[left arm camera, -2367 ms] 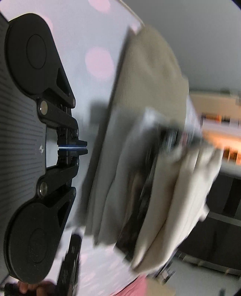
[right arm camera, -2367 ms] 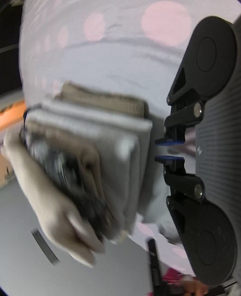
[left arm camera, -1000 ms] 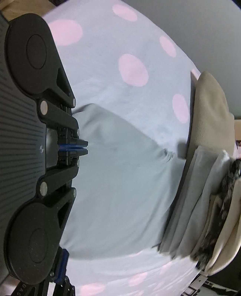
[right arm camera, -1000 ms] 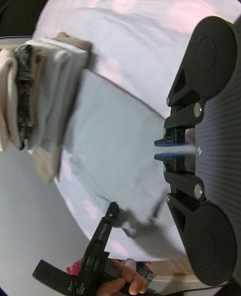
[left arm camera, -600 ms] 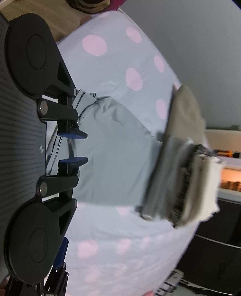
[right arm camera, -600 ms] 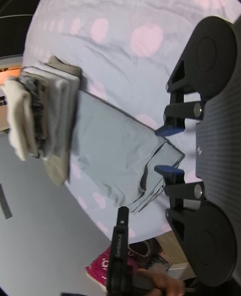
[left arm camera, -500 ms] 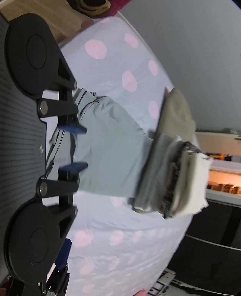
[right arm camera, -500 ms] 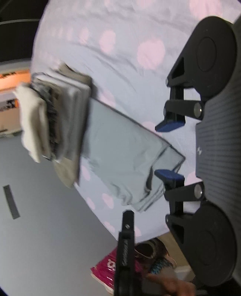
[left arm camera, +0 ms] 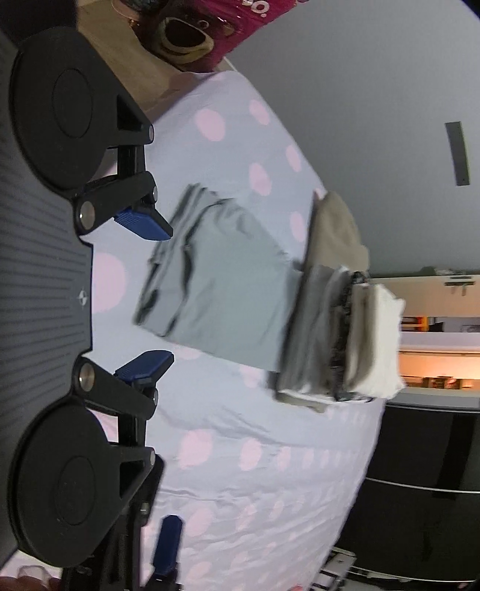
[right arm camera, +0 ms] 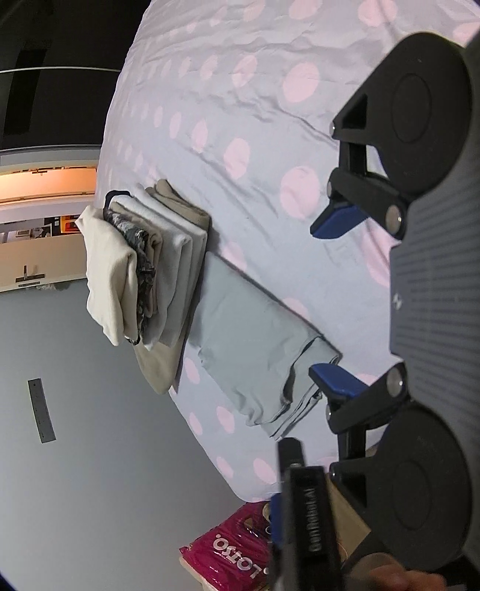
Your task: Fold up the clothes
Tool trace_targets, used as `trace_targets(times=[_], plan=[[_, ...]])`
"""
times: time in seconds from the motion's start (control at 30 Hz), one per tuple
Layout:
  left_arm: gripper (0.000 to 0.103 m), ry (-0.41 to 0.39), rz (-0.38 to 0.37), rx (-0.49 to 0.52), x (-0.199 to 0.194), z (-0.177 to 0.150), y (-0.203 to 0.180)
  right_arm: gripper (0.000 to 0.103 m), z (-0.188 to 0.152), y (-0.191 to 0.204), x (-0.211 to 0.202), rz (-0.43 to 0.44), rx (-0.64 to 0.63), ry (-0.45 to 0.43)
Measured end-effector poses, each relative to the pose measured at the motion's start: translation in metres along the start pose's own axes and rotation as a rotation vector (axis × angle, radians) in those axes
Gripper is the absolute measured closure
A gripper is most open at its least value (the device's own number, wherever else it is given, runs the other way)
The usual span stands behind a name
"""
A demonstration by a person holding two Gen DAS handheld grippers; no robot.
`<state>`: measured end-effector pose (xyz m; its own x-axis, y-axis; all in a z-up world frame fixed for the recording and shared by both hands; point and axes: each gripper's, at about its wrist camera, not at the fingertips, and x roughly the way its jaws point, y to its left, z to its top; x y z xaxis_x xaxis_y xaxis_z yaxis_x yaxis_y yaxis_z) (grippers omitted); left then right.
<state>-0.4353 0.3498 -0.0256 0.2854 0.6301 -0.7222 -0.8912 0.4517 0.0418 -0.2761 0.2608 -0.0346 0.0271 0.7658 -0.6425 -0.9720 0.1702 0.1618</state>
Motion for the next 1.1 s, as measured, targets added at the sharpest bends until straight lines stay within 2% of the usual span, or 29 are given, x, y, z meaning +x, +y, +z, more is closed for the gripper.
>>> trace_targets(times=[0.2,0.6,1.1], plan=[[0.031,0.013,0.016,-0.022,0.0,-0.015,-0.007,0.026,-0.014,-0.006,0.004,0.012,0.008,0.035],[0.031,0.059,-0.002,-0.059,0.015,-0.023,-0.014,0.025,-0.023,-0.014,0.008,0.011,0.007,0.071],[0.032,0.053,0.005,-0.057,0.016,-0.021,-0.016,0.025,-0.023,-0.017,0.011,0.012,0.011,0.08]])
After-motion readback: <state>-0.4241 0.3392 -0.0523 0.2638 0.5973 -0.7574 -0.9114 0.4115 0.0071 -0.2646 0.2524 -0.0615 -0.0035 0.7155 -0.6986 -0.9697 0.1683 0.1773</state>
